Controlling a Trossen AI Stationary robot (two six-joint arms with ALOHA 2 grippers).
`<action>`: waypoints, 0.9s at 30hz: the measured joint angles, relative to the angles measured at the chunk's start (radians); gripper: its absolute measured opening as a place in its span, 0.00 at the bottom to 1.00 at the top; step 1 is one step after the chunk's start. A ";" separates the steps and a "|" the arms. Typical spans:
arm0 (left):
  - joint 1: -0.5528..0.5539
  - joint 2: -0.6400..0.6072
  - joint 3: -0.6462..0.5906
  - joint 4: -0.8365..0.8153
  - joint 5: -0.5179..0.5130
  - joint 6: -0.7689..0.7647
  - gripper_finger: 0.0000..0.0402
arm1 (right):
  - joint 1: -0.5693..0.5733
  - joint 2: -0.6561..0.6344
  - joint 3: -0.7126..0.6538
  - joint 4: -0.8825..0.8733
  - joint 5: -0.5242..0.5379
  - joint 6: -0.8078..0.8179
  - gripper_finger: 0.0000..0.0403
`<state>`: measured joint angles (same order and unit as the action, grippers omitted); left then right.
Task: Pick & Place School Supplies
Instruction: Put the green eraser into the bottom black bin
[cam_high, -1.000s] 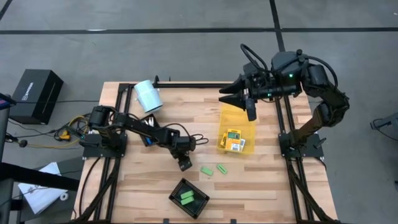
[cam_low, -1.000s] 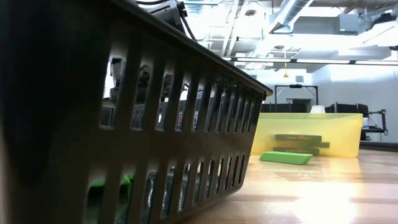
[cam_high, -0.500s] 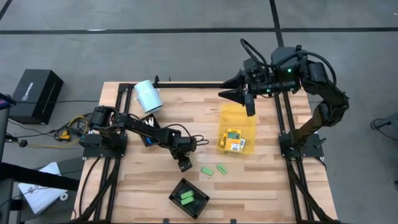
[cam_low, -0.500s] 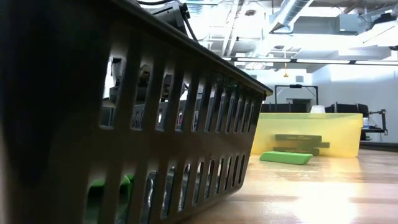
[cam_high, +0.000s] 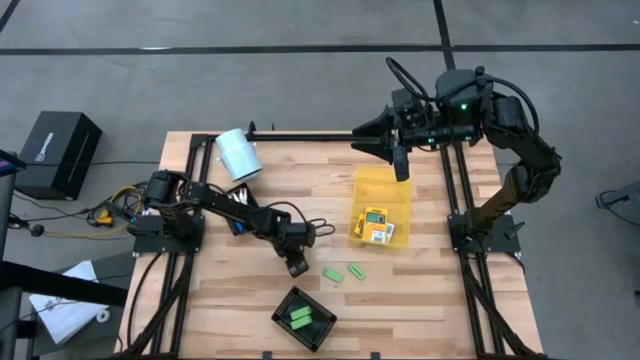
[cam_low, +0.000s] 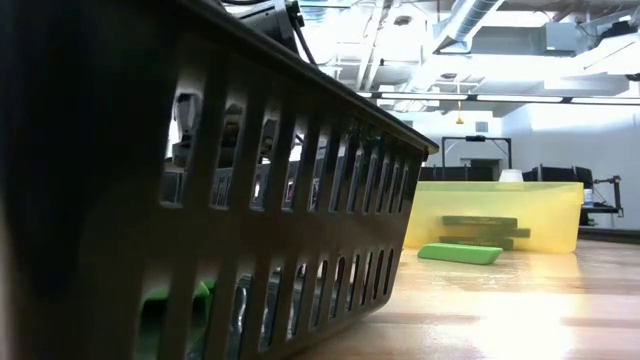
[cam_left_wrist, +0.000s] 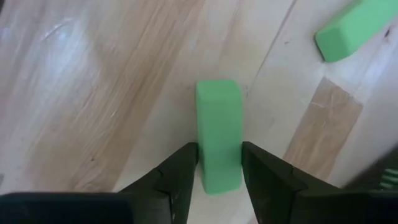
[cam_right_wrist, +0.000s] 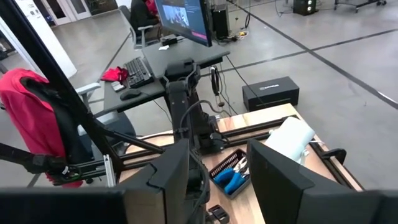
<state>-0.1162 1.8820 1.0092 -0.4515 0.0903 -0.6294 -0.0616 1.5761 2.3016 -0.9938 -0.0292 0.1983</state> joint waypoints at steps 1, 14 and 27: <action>0.000 0.000 0.000 -0.001 -0.002 0.017 0.33 | 0.000 0.000 0.000 0.000 0.000 -0.007 0.38; -0.005 0.000 0.002 -0.013 -0.016 0.153 0.48 | 0.000 0.000 0.000 0.021 0.000 -0.052 0.38; 0.002 0.003 0.002 -0.018 -0.049 0.121 0.45 | 0.000 0.000 0.000 0.039 0.000 -0.105 0.38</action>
<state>-0.1143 1.8851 1.0111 -0.4697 0.0414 -0.5088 -0.0612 1.5761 2.3016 -0.9544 -0.0296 0.0937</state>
